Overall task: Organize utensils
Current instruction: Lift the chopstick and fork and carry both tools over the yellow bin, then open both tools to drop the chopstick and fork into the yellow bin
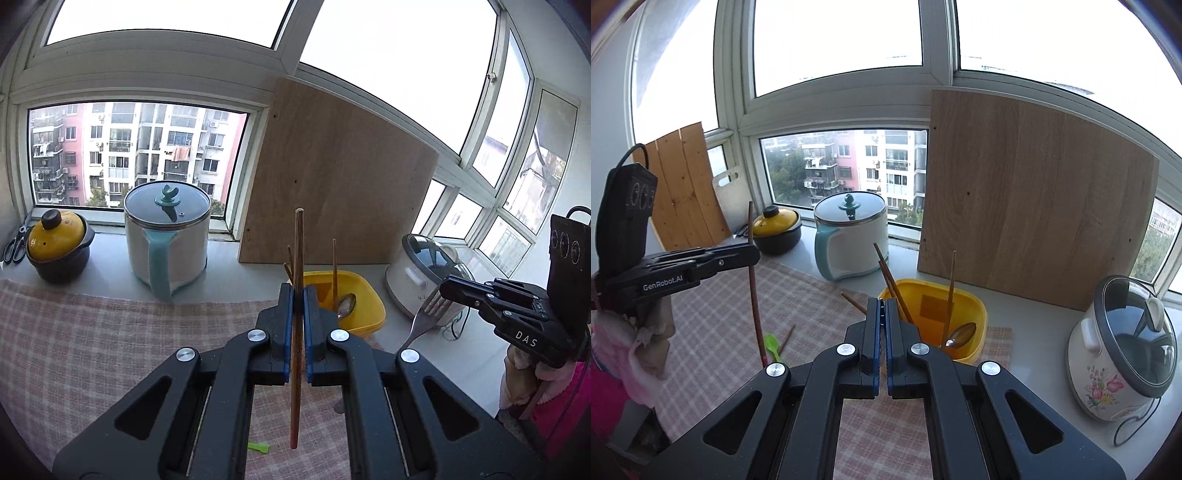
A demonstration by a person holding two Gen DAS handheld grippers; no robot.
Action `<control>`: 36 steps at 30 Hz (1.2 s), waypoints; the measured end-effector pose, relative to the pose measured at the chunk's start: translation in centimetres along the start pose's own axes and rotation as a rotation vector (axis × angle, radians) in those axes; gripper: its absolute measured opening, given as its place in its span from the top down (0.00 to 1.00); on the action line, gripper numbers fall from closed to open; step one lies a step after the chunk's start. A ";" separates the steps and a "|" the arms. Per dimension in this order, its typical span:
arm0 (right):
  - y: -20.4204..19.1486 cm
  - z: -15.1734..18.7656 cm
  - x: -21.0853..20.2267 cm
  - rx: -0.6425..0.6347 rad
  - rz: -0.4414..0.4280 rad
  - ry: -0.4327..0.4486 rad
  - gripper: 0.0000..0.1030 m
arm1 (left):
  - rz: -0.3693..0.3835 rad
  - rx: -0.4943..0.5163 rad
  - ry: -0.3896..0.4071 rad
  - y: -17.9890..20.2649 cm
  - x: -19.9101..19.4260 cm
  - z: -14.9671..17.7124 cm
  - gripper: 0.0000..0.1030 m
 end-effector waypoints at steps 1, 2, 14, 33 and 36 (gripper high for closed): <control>0.5 -0.1 -0.2 -0.001 0.004 0.002 0.99 | 0.007 0.004 0.004 0.5 0.3 -0.3 0.97; 0.9 -0.2 -0.5 -0.002 0.008 0.006 0.99 | 0.013 0.009 0.009 0.9 0.6 -0.7 0.97; 5.3 -3.1 -1.8 -0.005 0.060 0.069 0.99 | 0.048 0.040 0.079 4.6 3.5 -5.1 0.97; 6.4 -4.6 3.4 -0.046 0.104 0.047 0.99 | -0.072 0.027 0.108 3.2 10.2 -7.5 0.97; 6.4 -4.1 4.3 -0.045 0.099 0.024 0.99 | -0.071 0.030 0.081 3.3 11.2 -6.8 0.97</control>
Point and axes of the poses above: each gripper's, at about its wrist camera, not at the fingertips, and x roughly the way its jaws point, y to its right, z to its underside, the point moved 4 cm from there along x, roughly the way its jaws point, and after that the axes turned 10 degrees about z, right-handed, at the moved point
